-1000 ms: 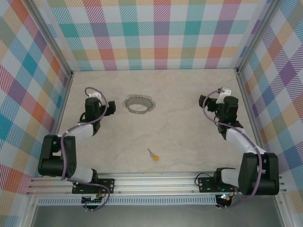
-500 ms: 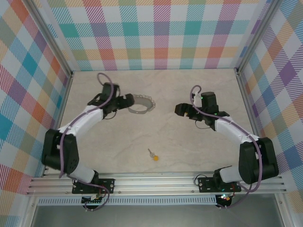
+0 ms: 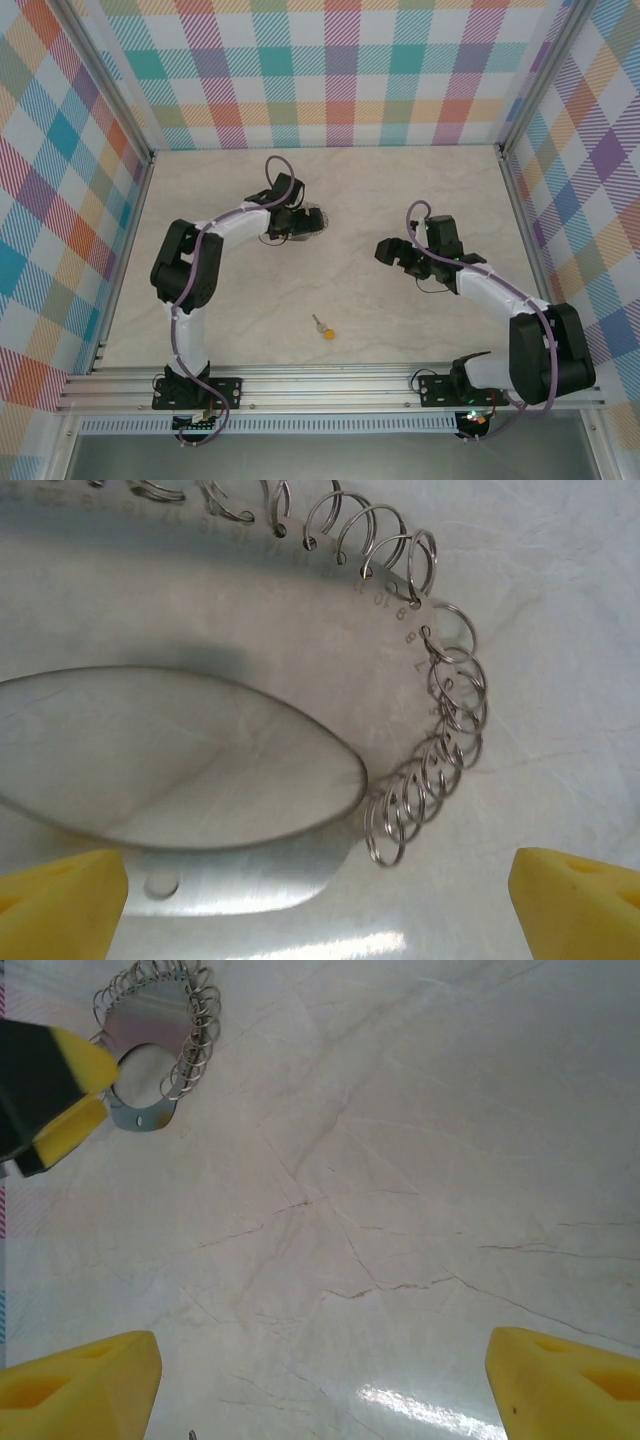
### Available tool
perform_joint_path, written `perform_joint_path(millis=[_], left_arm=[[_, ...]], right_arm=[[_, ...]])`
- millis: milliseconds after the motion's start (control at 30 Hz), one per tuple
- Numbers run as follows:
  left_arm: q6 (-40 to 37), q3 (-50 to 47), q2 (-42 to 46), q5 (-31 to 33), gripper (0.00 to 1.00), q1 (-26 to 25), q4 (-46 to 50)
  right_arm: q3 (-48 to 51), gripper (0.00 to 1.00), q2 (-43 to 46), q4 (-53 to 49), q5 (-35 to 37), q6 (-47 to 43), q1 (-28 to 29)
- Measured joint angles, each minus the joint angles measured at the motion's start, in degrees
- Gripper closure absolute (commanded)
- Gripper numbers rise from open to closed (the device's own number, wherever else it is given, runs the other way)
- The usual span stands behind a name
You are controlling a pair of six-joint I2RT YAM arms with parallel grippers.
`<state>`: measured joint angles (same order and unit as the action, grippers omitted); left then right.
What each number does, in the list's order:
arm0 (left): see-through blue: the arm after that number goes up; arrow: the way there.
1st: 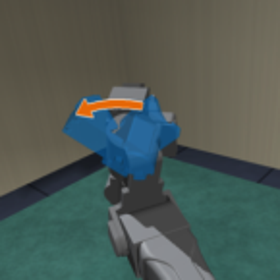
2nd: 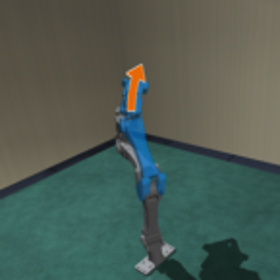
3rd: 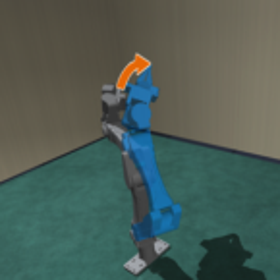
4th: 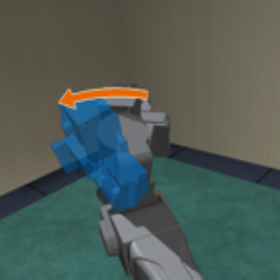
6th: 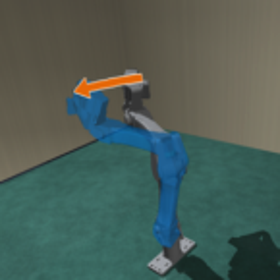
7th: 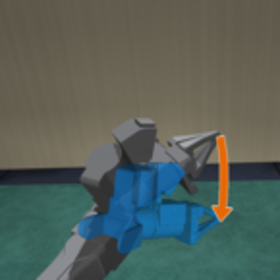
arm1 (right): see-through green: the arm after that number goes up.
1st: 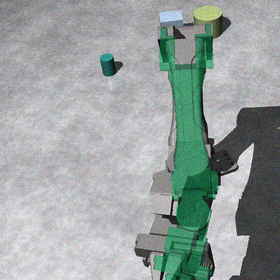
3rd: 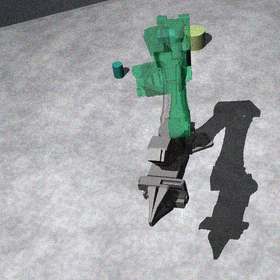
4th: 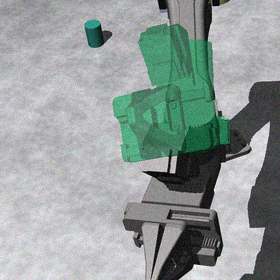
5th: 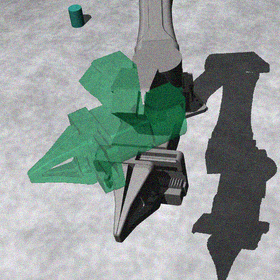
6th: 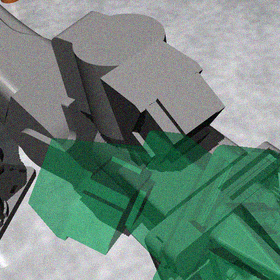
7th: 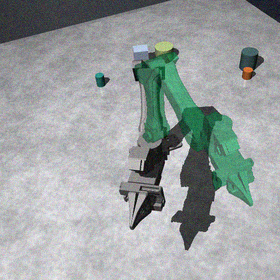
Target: Put the keys on the keyring
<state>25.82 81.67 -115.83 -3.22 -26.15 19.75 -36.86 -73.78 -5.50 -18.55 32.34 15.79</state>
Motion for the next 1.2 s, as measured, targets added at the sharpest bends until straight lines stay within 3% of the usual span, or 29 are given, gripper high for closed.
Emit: perform_joint_path(millis=[167,467,767,1200], left_arm=[[0.8,4.1,-4.7,-0.5,0.03,-0.4,-0.2],[1.9,5.0,-5.6,0.5,0.03,-1.6,-1.4],[4.0,-4.0,-1.1,3.0,0.03,-5.0,-9.8],[9.8,-13.4,7.2,2.6,0.01,-15.3,-10.2]], right_arm=[[0.3,0.14,2.0,-1.3,1.1,-0.9,0.0],[0.9,0.14,5.5,-4.3,2.7,-2.0,0.0],[0.9,0.14,5.9,-5.3,3.1,-2.8,0.0],[1.2,0.14,5.7,-5.0,2.3,-3.0,0.0]])
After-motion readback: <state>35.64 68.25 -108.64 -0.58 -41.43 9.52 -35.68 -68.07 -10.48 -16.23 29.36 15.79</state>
